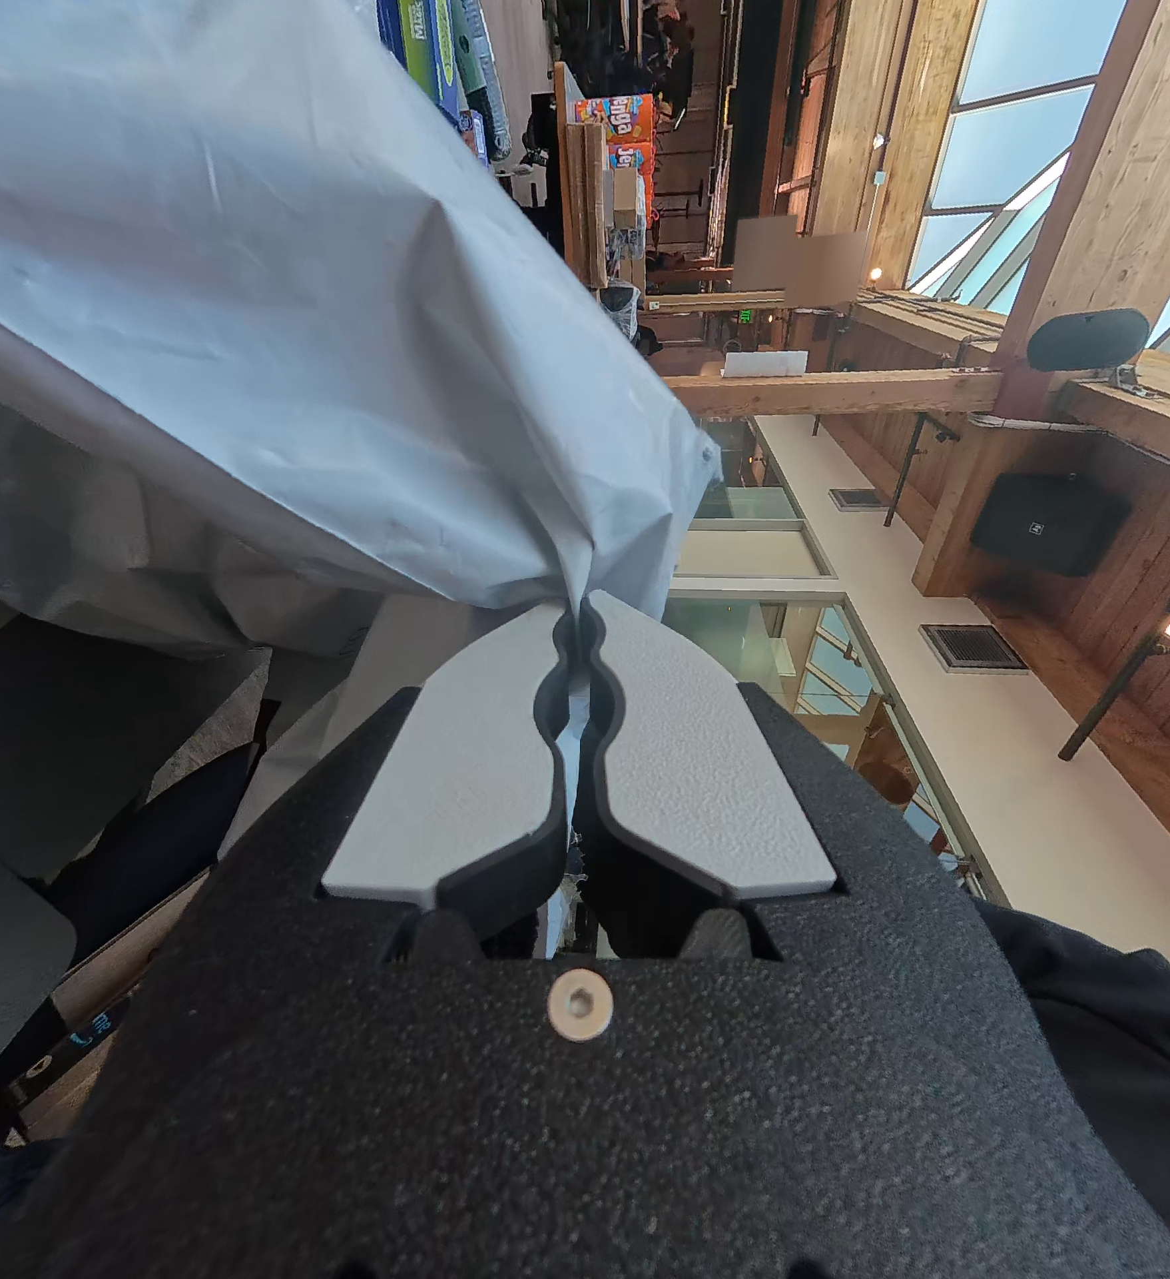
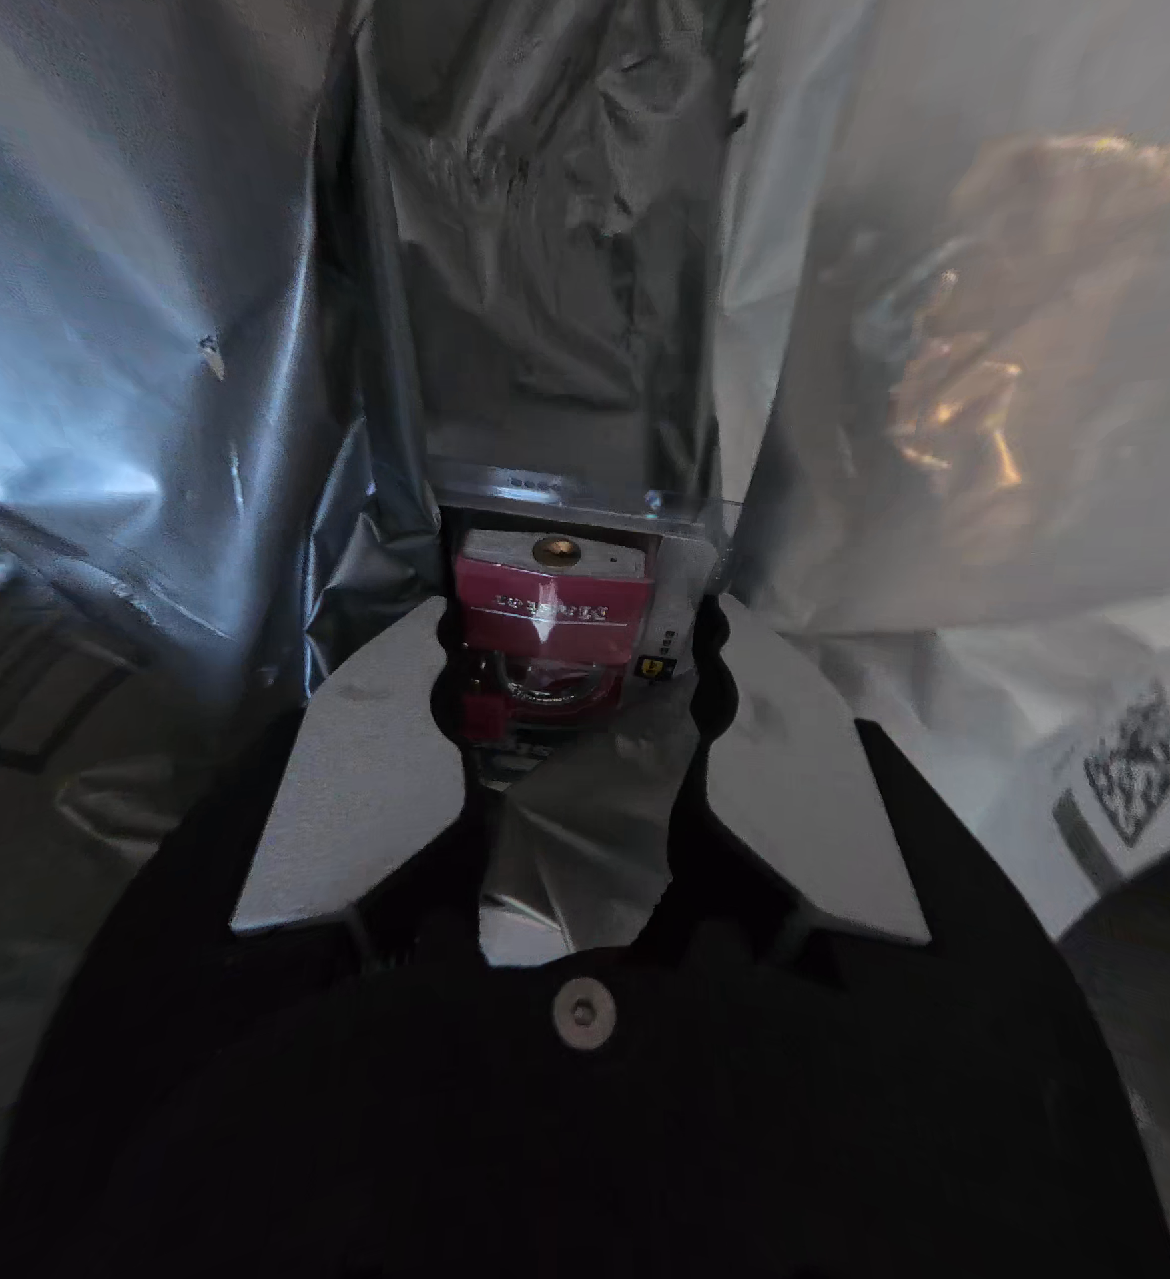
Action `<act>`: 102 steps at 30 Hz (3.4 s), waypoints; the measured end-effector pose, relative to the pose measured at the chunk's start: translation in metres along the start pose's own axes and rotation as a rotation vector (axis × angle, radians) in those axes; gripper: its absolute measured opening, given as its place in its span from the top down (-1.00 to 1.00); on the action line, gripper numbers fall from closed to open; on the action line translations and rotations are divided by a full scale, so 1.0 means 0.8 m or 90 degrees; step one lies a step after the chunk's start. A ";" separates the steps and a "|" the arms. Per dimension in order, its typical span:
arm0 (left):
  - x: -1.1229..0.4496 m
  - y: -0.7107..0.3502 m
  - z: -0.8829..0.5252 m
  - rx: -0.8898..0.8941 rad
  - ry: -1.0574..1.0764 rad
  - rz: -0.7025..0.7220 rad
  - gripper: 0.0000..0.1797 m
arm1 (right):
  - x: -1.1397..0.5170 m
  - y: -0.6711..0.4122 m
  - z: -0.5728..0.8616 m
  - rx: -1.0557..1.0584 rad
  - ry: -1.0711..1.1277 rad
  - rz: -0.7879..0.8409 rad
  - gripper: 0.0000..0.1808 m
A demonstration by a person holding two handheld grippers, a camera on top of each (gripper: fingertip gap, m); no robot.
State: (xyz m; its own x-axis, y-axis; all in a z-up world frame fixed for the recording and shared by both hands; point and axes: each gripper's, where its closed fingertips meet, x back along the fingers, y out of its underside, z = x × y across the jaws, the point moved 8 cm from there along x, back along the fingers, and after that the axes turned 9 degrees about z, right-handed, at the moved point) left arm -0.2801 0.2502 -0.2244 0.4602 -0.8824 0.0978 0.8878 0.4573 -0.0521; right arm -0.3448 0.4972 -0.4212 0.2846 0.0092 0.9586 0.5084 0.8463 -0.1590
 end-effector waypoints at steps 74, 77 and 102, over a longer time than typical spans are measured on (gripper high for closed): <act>0.178 -0.054 0.021 0.067 -0.025 0.291 1.00 | 0.266 0.124 0.030 -0.278 0.108 0.299 0.30; 0.185 -0.051 0.017 0.057 -0.022 0.291 1.00 | 0.160 0.152 0.024 -0.332 0.041 0.233 0.30; 0.200 -0.056 0.018 0.047 -0.011 0.322 1.00 | 0.049 0.128 -0.143 -0.577 -0.290 0.328 0.14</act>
State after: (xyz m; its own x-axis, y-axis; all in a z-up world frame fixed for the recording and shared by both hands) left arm -0.2463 0.0902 -0.1920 0.8316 -0.5472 0.0949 0.5517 0.8336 -0.0274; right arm -0.1883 0.5232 -0.4268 0.4021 0.5942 0.6966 0.8697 -0.0100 -0.4935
